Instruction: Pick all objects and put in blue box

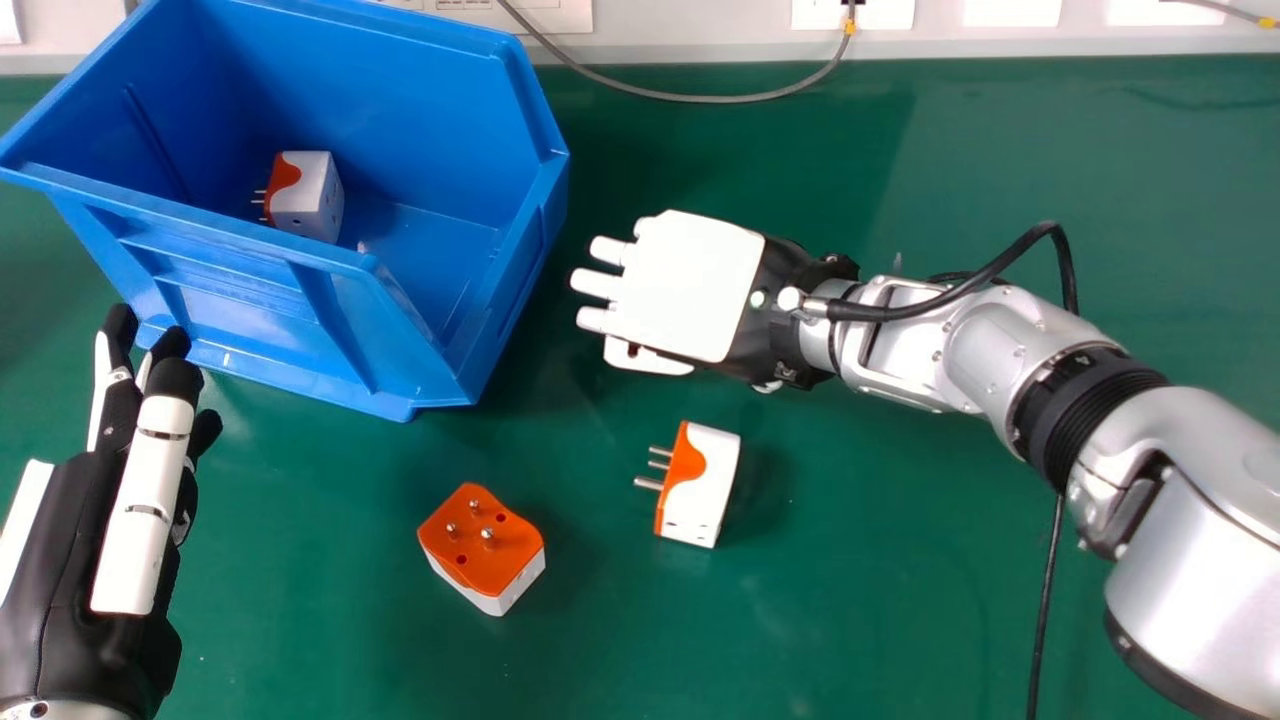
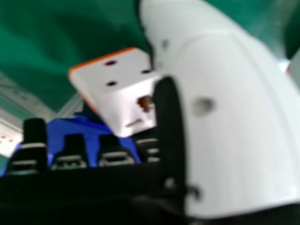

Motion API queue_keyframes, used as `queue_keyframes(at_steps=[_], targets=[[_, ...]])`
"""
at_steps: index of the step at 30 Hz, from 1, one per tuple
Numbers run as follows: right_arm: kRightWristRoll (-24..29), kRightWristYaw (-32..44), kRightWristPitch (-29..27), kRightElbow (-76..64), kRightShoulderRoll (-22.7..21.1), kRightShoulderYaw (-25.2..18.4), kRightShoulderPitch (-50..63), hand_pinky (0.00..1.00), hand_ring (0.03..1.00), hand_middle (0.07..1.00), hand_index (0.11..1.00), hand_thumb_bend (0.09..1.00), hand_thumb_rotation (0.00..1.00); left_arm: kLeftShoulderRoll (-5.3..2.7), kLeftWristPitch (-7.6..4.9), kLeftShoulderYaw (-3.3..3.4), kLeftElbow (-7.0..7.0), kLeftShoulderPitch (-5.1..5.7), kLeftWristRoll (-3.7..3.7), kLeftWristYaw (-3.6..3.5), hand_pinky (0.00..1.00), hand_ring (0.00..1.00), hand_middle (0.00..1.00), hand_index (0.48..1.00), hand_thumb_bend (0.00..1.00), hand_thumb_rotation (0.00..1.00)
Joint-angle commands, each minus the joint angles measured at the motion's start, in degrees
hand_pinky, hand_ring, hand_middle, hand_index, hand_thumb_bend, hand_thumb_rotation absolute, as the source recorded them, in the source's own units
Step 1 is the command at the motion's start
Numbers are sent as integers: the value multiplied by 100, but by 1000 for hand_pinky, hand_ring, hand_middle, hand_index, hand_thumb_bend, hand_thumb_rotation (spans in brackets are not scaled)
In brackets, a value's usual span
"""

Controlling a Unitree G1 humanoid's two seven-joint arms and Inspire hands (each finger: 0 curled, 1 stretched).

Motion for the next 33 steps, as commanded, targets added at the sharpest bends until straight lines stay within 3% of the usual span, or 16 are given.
queue_keyframes(at_steps=[1, 8, 13, 19, 25, 30, 33], targets=[[79, -101, 82, 33, 62, -17, -294, 862, 980, 999, 924, 599, 0, -33, -61, -5, -203, 57, 12, -3, 970, 1000, 1000, 1000, 502, 892], [-3, -170, 173, 149, 144, 92, -296, 834, 967, 988, 904, 614, 0, -108, -34, -26, -344, 169, 32, 25, 966, 1000, 1000, 1000, 514, 885], [8, -177, 172, 193, 190, 146, -321, 819, 964, 984, 897, 612, 0, -152, -49, -29, -364, 229, 90, 52, 963, 1000, 1000, 1000, 509, 880], [-31, -232, 245, 256, 241, 257, -330, 822, 957, 975, 881, 627, 0, -205, -71, -39, -405, 308, 105, 60, 962, 1000, 1000, 1000, 498, 878], [8, -245, 267, 304, 302, 297, -352, 804, 943, 952, 868, 642, 0, -241, -73, -74, -515, 405, 172, 94, 961, 1000, 1000, 1000, 497, 875], [62, -194, 266, 342, 329, 263, -338, 790, 925, 932, 845, 652, 0, -261, -108, -80, -456, 401, 191, 87, 960, 1000, 1000, 1000, 494, 872], [93, -123, 250, 353, 335, 242, -342, 792, 915, 922, 830, 656, 0, -271, -58, -93, -568, 444, 192, 94, 959, 1000, 1000, 1000, 490, 870]])
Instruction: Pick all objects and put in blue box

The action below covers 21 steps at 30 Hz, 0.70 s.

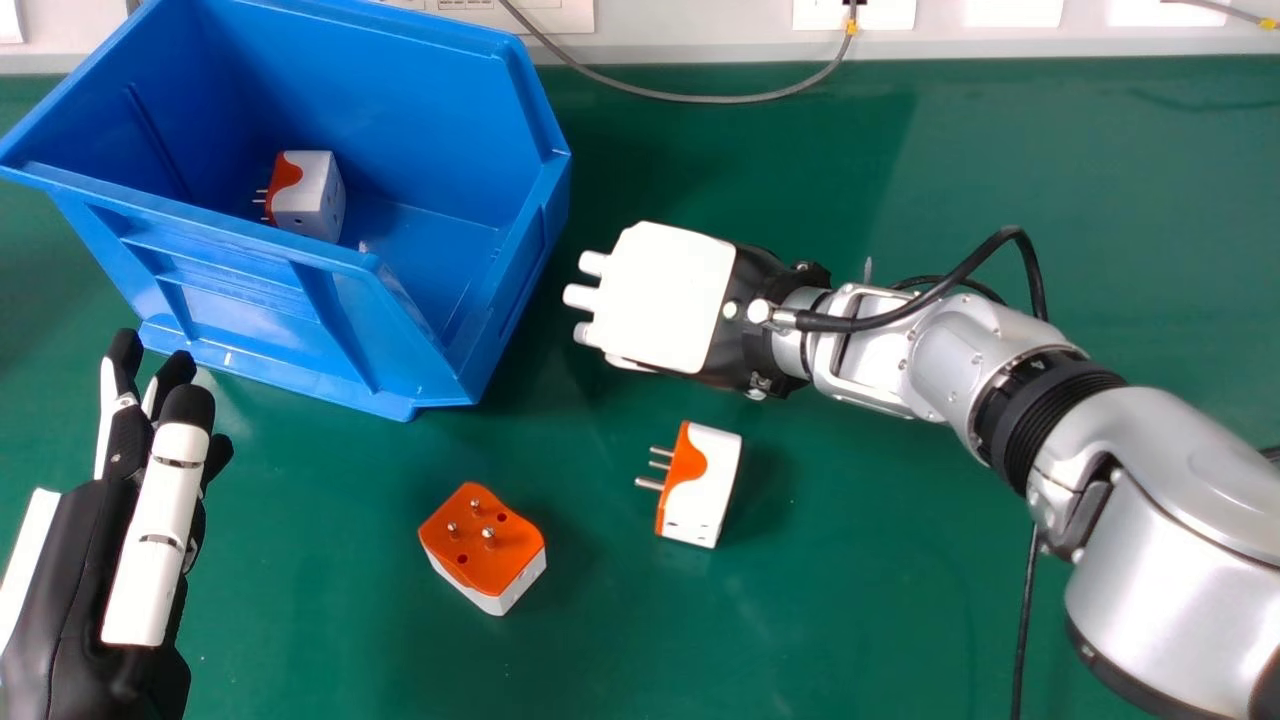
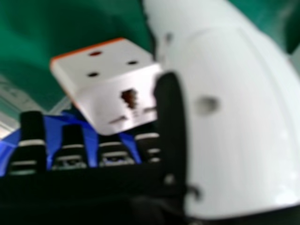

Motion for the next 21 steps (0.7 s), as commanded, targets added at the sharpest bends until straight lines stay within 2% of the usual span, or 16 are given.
queue_keyframes(at_steps=[1, 4, 12, 16, 18, 19, 21], targets=[[99, 1, 100, 10, 19, -54, -247, 794, 914, 921, 829, 657, 0, -6, -57, 8, -193, 41, 30, 25, 959, 1000, 1000, 1000, 490, 869], [57, -35, 132, 9, 6, -19, -256, 796, 910, 914, 823, 658, 0, -14, -55, -5, -233, 63, 71, 40, 959, 1000, 1000, 1000, 486, 868], [350, -46, -28, 71, 15, -255, -194, 766, 874, 873, 789, 685, 0, -35, -112, -6, -134, 48, 58, 39, 957, 1000, 1000, 1000, 480, 862], [533, -94, -108, 152, 18, -377, -138, 655, 775, 784, 709, 728, 0, -51, -149, -4, -167, 91, 59, 39, 953, 1000, 1000, 1000, 483, 854], [554, -284, -96, 201, -4, -377, -91, 594, 724, 740, 661, 740, 0, -76, -165, -8, -233, 139, 50, 41, 952, 1000, 1000, 1000, 482, 851], [552, -359, -91, 221, -10, -371, -79, 594, 724, 740, 661, 740, 0, -86, -165, -11, -257, 154, 47, 44, 952, 1000, 1000, 1000, 482, 851], [542, -560, -103, 280, -25, -360, -50, 548, 679, 699, 598, 659, 41, -111, -193, -13, -303, 213, 33, 39, 950, 1000, 1000, 1000, 479, 847]])
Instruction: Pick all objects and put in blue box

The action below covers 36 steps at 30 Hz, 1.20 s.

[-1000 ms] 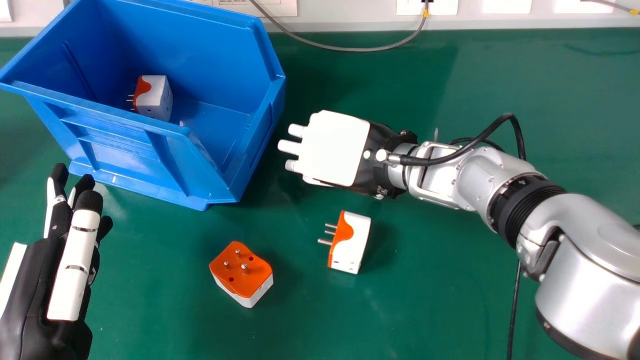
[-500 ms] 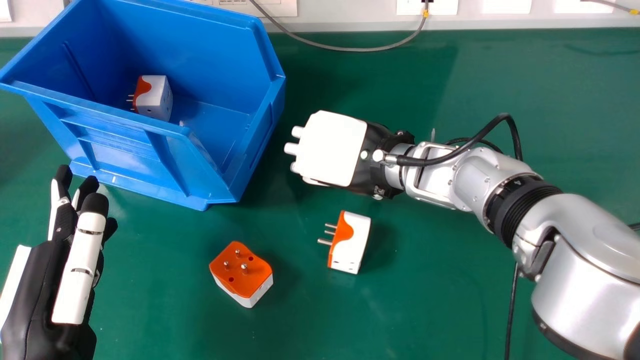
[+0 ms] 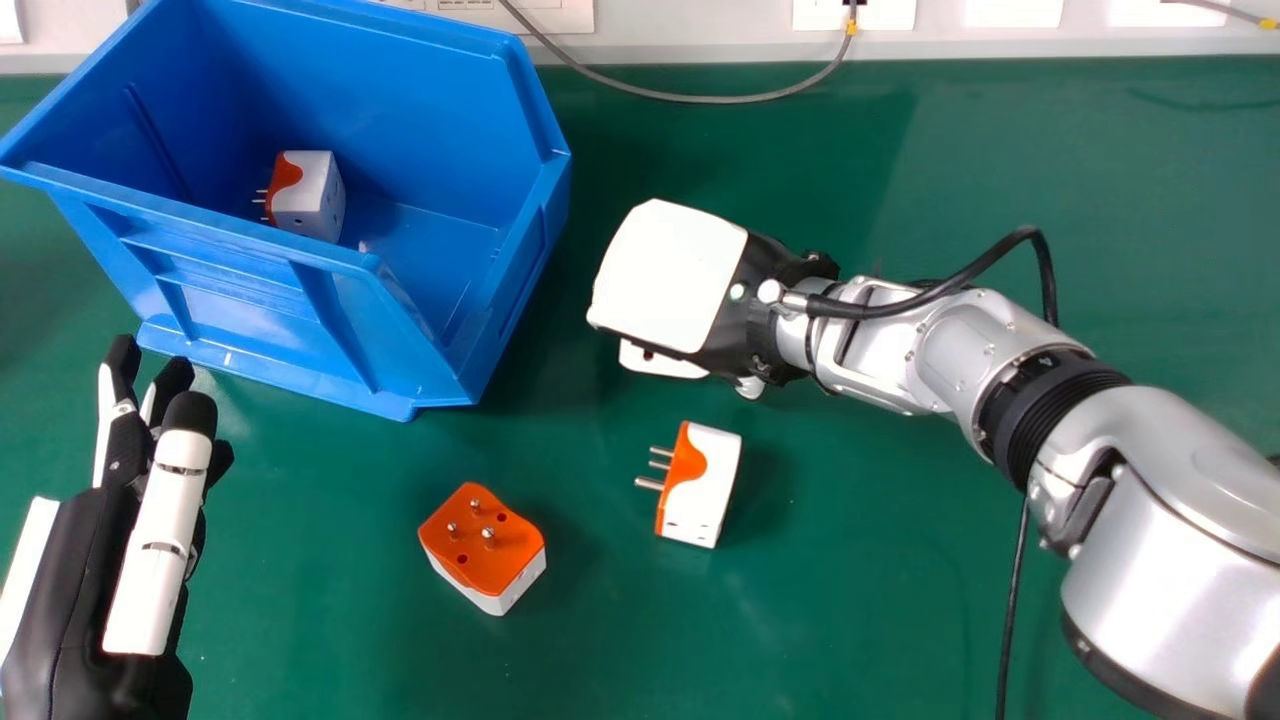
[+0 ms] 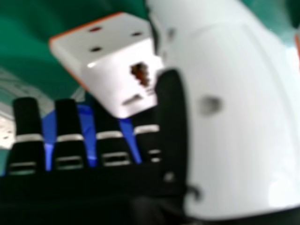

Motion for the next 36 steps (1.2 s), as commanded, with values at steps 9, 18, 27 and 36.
queue_keyframes(at_steps=[9, 18, 27, 36], targets=[[308, -702, -169, 126, -77, -228, 77, 470, 577, 611, 519, 584, 36, -22, -188, 27, -271, 222, 27, -11, 944, 1000, 1000, 1000, 476, 835], [345, -673, -186, 91, -96, -247, 100, 400, 497, 543, 464, 535, 14, 2, -185, 59, -348, 351, -32, -60, 938, 1000, 1000, 1000, 474, 824], [451, -625, -245, 91, -108, -384, 170, 374, 458, 518, 444, 515, 5, -2, -151, 62, -429, 403, -25, -67, 934, 1000, 1000, 1000, 470, 819], [704, -556, -282, 66, -120, -612, 260, 371, 440, 505, 439, 508, 2, -1, -149, 63, -442, 428, -32, -80, 931, 1000, 1000, 1000, 474, 816]])
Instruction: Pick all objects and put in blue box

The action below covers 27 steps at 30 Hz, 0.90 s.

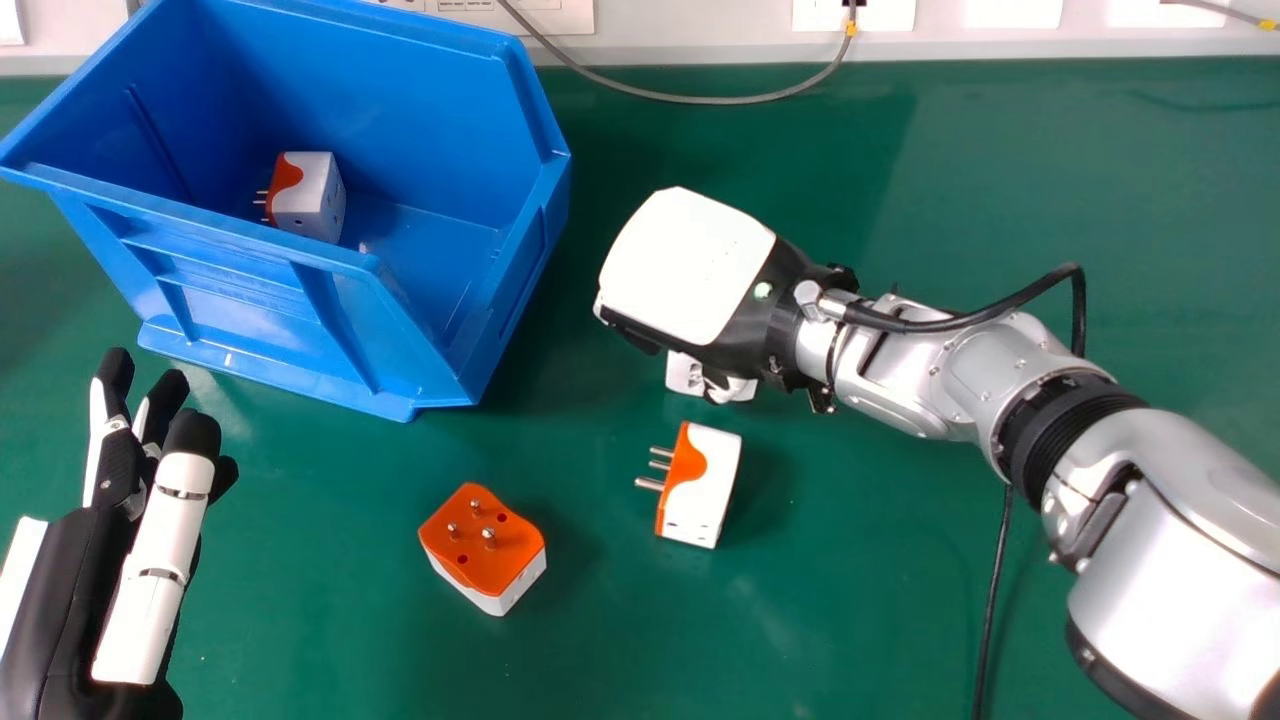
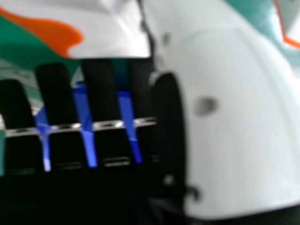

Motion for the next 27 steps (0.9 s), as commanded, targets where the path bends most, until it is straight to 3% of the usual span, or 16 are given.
queue_keyframes(at_steps=[1, 9, 15, 20, 23, 27], targets=[[179, -3, -6, -68, -71, -140, 11, 371, 440, 505, 439, 508, 2, 18, -87, 59, -140, 21, -10, -9, 931, 1000, 1000, 1000, 474, 816], [521, 48, 169, -106, -22, -474, 117, 351, 432, 504, 444, 503, 0, 29, -101, 82, -80, 1, -52, -48, 931, 1000, 1000, 1000, 488, 818], [802, 247, 265, -177, 14, -744, 243, 348, 427, 504, 453, 502, 0, 32, -72, 86, -93, 21, -25, -51, 932, 1000, 1000, 1000, 488, 819], [1064, 556, 250, -226, -10, -983, 257, 348, 427, 502, 459, 501, 0, 42, -87, 94, -100, 43, -41, -80, 933, 1000, 1000, 1000, 484, 821], [1285, 737, 318, -301, -5, -1205, 238, 348, 428, 501, 461, 501, 0, 50, -137, 101, -12, 9, -26, -94, 933, 1000, 1000, 1000, 483, 821], [1729, 1368, 502, -451, 44, -1616, 223, 347, 430, 504, 464, 501, 0, 41, -123, 87, 2, -8, -32, -102, 935, 1000, 1000, 1000, 484, 823]])
